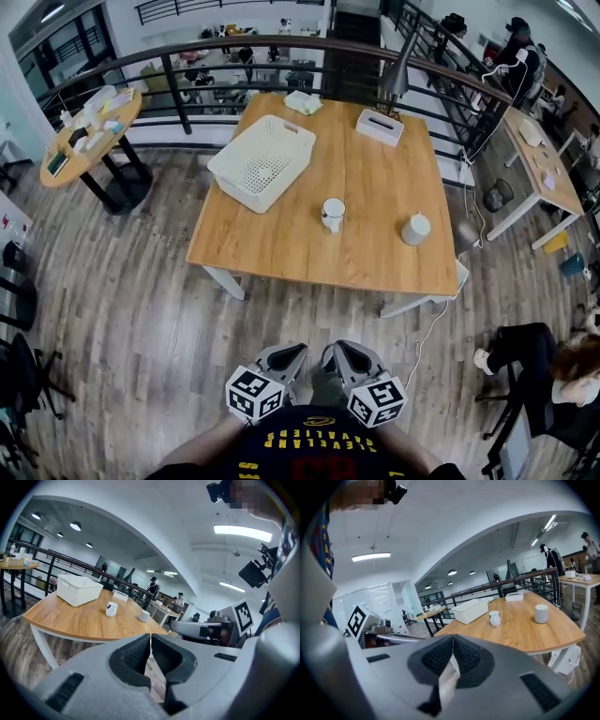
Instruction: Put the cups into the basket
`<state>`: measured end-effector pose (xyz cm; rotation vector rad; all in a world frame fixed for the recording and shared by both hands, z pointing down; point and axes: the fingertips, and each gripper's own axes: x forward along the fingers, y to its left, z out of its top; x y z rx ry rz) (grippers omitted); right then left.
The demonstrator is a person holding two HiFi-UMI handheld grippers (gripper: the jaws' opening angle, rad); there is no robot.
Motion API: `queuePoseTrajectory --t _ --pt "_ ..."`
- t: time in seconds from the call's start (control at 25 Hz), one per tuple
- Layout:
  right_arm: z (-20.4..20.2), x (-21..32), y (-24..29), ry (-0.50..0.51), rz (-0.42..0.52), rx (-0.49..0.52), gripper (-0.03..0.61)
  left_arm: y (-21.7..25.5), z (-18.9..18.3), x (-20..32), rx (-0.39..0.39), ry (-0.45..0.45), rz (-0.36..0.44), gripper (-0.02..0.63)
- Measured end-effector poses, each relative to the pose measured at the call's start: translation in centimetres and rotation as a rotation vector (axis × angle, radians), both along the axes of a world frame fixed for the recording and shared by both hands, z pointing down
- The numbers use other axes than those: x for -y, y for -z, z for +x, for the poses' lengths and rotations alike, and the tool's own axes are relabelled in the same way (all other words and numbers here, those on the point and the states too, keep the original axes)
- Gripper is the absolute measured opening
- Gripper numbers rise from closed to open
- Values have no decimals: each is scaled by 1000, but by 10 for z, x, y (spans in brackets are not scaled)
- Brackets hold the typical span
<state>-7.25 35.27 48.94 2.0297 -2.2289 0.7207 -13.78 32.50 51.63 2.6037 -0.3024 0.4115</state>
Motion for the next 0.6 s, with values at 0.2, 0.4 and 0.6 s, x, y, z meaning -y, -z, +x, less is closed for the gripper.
queuePoseTrajectory --t 0.2,0.4,0.6 --pt "46 38 3 40 18 -5 14 3 50 32 8 12 31 17" --pt "84 67 7 71 19 -4 14 10 94 58 16 22 48 18" --pt "121 90 6 92 18 4 14 14 127 81 25 54 65 18"
